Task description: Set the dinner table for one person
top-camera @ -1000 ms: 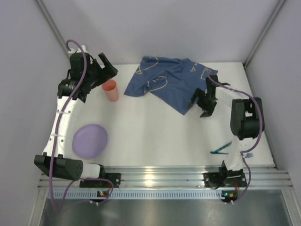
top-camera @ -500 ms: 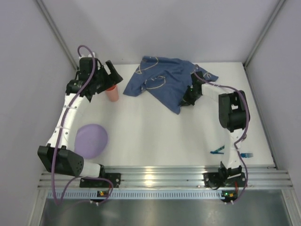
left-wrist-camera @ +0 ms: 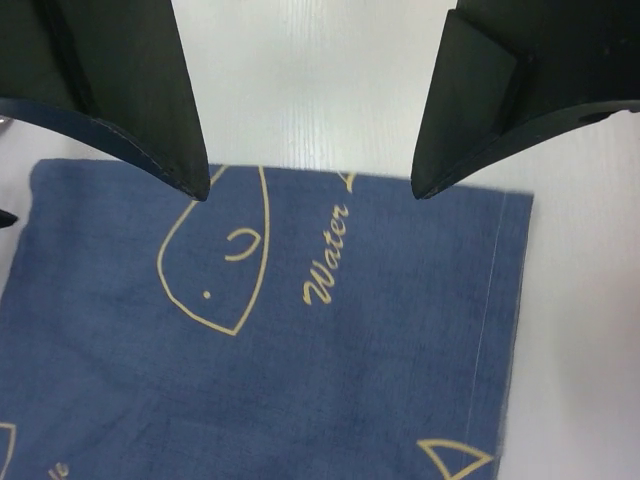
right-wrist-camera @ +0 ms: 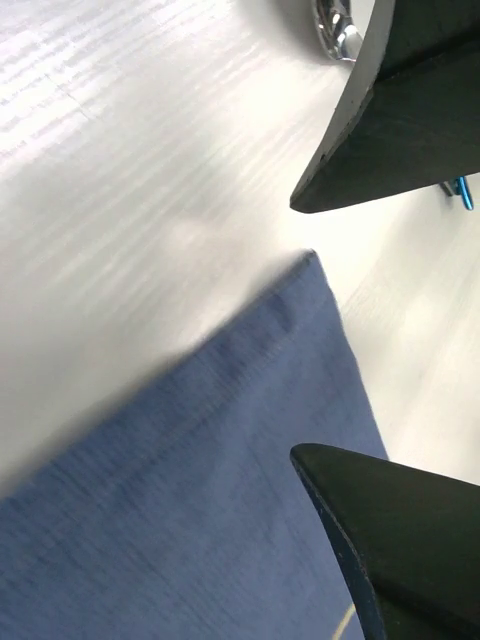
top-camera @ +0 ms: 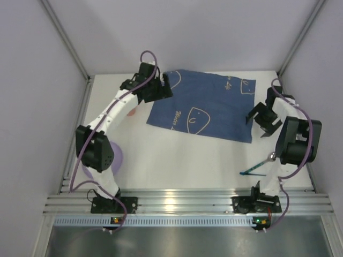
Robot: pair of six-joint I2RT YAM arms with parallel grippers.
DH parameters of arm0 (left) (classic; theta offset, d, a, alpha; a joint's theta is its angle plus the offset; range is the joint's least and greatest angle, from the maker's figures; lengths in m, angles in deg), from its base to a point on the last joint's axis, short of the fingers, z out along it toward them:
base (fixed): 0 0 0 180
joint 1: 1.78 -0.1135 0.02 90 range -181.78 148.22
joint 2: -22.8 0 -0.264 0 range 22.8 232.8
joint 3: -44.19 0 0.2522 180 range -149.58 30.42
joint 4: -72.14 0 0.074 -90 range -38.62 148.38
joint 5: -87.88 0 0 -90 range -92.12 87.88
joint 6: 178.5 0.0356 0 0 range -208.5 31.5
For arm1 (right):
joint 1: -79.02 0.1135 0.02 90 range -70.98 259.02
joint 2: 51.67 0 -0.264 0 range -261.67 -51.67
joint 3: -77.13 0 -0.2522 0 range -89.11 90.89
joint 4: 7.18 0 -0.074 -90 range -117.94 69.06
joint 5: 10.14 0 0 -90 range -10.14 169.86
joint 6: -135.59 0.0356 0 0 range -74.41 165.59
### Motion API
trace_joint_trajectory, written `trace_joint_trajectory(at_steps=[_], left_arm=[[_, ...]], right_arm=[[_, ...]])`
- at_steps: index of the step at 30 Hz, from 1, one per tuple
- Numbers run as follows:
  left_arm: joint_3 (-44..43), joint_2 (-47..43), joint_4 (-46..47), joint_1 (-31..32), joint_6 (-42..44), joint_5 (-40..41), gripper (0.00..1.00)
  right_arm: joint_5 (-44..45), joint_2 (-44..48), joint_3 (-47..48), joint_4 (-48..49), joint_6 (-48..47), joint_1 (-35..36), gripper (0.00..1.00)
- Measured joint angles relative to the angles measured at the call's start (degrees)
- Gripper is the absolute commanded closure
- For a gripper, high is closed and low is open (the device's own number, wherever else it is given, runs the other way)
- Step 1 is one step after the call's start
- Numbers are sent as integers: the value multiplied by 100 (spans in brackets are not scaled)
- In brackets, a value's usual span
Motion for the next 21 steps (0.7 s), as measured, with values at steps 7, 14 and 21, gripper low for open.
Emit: trace_joint_trajectory(at_steps=[7, 14, 21], left_arm=[[-1121, 2013, 153, 273, 160, 4, 14], [-1978, 3534, 334, 280, 299, -542, 16], [-898, 3025, 962, 297, 501, -765, 17]], right_arm=[[-387, 505, 63, -153, -229, 328, 0], [-914, 920, 155, -118, -374, 560, 0], [-1075, 1021, 151, -114, -411, 584, 0]])
